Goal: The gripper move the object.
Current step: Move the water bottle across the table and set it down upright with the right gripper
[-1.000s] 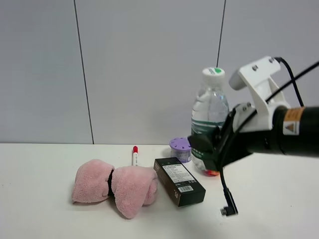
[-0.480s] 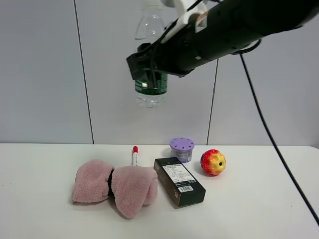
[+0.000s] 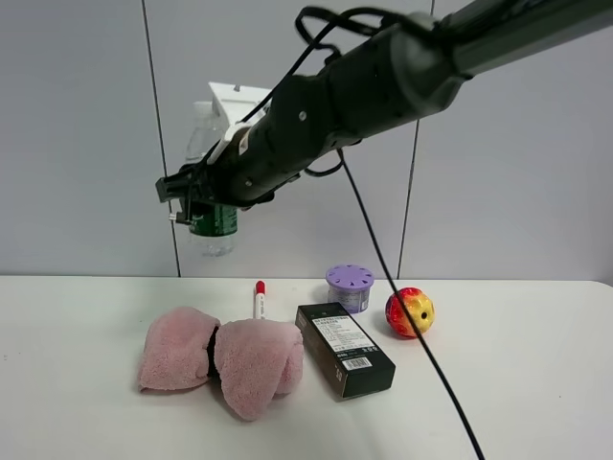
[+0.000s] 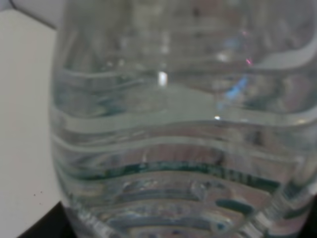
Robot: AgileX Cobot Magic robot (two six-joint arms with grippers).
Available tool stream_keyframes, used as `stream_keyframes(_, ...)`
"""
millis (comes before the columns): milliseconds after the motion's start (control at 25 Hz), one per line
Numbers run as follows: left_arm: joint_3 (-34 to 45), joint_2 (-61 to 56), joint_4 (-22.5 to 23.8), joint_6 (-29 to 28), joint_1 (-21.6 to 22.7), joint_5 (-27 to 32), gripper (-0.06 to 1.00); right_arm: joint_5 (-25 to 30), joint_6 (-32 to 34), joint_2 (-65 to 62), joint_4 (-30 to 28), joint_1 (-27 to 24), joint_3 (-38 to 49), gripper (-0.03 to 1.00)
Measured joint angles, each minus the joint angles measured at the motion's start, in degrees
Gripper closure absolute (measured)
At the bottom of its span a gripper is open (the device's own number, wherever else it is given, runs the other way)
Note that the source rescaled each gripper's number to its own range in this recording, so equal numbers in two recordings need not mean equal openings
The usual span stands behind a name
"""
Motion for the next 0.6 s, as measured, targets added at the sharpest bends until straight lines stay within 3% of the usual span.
stream_keyframes(360,0.0,0.0,0.0,0.0,0.0,0.0,-0.06,-0.4,0.0,9.1,-1.6,0.5,-5.4,0.96)
stream_keyframes(600,0.0,0.0,0.0,0.0,0.0,0.0,-0.06,-5.0,-2.7,13.0,-6.9,0.5,-5.4,0.96)
